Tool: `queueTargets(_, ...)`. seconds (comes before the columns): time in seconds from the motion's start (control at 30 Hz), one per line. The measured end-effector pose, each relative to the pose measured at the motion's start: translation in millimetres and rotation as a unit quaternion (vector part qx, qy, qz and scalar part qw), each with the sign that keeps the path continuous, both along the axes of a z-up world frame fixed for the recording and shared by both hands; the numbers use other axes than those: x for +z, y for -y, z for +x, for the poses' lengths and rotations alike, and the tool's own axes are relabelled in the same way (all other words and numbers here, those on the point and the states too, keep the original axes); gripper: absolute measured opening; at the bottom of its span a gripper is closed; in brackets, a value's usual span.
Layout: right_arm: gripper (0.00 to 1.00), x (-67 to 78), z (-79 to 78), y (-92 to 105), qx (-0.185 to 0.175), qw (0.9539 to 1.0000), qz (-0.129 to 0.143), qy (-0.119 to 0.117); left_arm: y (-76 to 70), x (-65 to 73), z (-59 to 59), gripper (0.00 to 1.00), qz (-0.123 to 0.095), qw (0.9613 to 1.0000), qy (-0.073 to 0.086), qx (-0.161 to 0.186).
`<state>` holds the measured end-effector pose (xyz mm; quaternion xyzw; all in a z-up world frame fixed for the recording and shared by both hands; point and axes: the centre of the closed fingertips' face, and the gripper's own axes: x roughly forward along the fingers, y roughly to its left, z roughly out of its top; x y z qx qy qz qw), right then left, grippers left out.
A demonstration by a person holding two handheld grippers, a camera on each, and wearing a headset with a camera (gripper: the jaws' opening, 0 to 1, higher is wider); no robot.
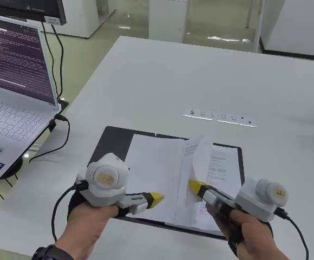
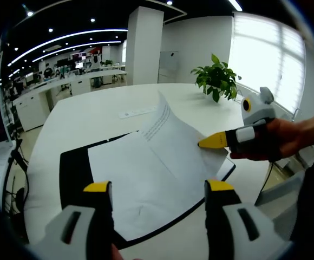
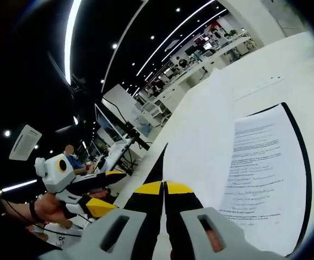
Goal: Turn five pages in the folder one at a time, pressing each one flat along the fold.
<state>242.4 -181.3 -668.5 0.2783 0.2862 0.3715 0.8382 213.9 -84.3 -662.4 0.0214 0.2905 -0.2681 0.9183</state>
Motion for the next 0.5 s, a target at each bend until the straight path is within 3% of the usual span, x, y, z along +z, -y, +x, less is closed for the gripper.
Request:
queueTargets(0.23, 0.0, -1.6, -1.3, -22.1, 0.015, 0.9999, 0.005, -0.004, -11.5, -2.3, -6.6, 0.69, -0.001, 1.0, -0.004, 0.003)
queueTargets(0.5, 0.0, -14.0, -6.8, -42.2, 0.026, 0.9995, 0.006, -0.018, -30.2, 0.0, -8.8, 0.7, -0.003, 0.9998, 0.0, 0.02)
